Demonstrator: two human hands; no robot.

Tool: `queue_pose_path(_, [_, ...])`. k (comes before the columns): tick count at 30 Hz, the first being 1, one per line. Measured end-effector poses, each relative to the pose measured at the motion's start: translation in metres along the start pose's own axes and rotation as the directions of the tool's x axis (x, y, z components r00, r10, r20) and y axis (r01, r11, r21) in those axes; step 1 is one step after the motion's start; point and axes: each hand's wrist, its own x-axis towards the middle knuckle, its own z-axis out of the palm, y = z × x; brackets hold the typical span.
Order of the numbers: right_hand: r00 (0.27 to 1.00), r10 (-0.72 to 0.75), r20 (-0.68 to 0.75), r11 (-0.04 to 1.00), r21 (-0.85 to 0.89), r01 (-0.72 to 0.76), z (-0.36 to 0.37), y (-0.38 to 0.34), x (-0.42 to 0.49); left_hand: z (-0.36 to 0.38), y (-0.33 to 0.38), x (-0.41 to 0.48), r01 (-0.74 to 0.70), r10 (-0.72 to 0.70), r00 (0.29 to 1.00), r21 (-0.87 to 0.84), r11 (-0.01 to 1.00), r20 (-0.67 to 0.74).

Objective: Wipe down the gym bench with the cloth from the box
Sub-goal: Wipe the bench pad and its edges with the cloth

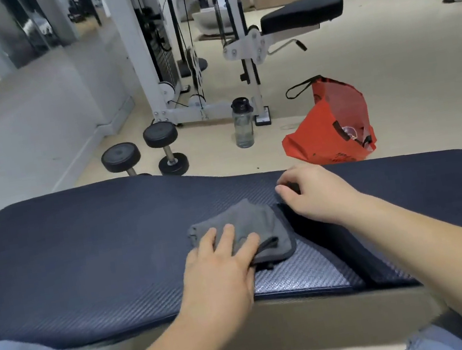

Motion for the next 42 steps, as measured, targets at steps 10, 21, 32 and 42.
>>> queue_pose_path(10, [0.997, 0.036, 0.066, 0.999, -0.025, -0.035, 0.03, -0.073, 0.028, -0.012, -0.067, -0.023, 0.315, -0.315, 0.949, 0.005, 0.949, -0.017])
queue_pose_path(21, [0.996, 0.072, 0.053, 0.995, 0.066, -0.075, 0.038, -0.05, 0.045, -0.015, -0.089, 0.049, 0.377, -0.375, 0.926, -0.052, 0.925, 0.04])
queue_pose_path(32, [0.993, 0.102, -0.055, 0.994, -0.042, -0.104, 0.049, -0.036, 0.067, -0.008, -0.102, 0.143, 0.158, -0.157, 0.979, -0.002, 0.987, 0.13])
queue_pose_path(42, [0.998, -0.052, -0.035, 0.998, -0.022, 0.051, 0.065, -0.063, 0.069, -0.016, -0.089, 0.029, -0.078, 0.083, 0.994, -0.084, 0.993, 0.065])
